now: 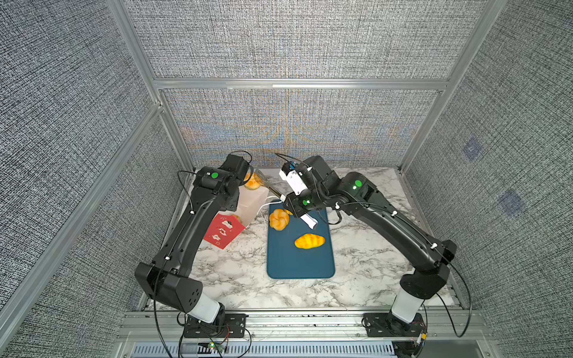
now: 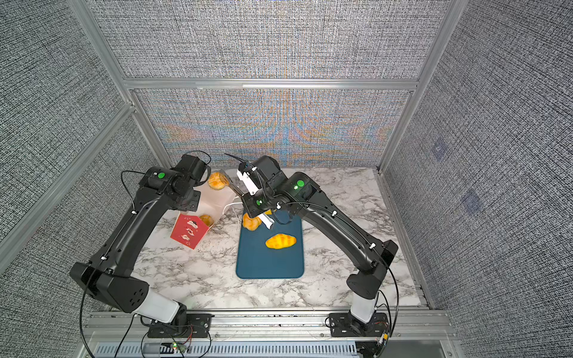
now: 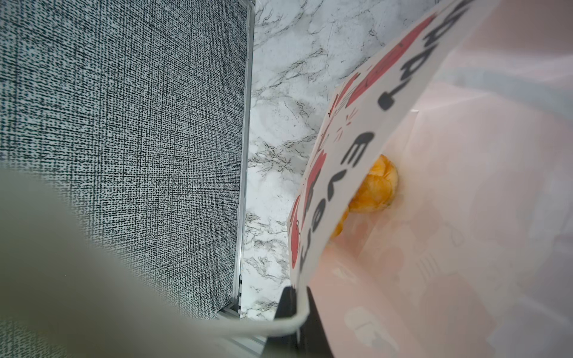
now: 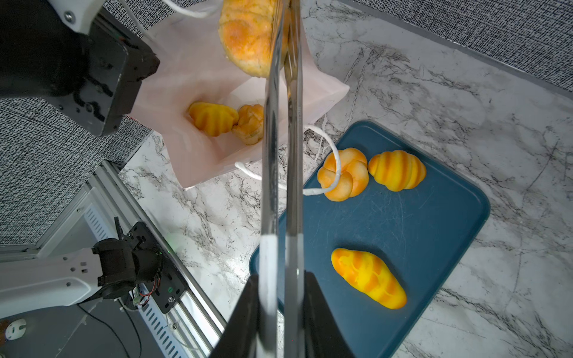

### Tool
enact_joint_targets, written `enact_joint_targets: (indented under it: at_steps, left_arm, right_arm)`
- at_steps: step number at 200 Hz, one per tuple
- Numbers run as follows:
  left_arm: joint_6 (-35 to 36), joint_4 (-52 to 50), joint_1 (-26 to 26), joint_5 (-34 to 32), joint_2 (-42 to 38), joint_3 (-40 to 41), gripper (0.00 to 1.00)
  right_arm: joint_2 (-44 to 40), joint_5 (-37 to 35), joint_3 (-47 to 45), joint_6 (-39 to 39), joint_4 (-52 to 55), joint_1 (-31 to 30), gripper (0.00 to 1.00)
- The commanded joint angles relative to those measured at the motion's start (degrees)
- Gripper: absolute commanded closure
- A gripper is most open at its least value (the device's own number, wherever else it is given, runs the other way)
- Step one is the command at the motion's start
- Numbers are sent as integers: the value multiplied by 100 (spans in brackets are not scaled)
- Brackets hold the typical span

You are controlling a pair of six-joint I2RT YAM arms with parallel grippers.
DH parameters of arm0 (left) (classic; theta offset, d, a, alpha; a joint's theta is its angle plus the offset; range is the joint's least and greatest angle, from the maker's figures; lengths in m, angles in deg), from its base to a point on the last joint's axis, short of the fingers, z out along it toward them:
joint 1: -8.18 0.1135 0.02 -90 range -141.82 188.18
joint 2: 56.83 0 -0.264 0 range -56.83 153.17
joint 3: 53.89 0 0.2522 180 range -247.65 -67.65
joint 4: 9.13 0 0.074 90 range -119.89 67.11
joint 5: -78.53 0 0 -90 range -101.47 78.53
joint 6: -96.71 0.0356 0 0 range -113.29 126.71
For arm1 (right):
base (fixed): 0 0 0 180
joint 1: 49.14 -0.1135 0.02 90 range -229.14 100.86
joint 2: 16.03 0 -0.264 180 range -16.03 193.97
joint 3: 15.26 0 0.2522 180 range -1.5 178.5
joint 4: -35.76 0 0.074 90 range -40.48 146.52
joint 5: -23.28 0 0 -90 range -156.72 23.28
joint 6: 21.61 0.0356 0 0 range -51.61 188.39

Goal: Pack bread into a paper bag
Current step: Place the fake bread in the paper bag.

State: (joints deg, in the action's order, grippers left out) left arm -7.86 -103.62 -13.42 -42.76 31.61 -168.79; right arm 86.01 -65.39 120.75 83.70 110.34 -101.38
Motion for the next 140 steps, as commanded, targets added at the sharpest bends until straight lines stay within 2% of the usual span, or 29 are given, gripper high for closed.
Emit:
enact_joint_targets:
  at_steps: [1, 140]
  left_arm:
    - [7, 78, -2, 26, 20, -72, 98]
    - [15, 97, -2, 31, 7, -19, 98]
  right_arm:
    - [-19, -44, 44, -55, -4, 0, 74]
    - [18, -45, 60, -37, -41, -3, 67]
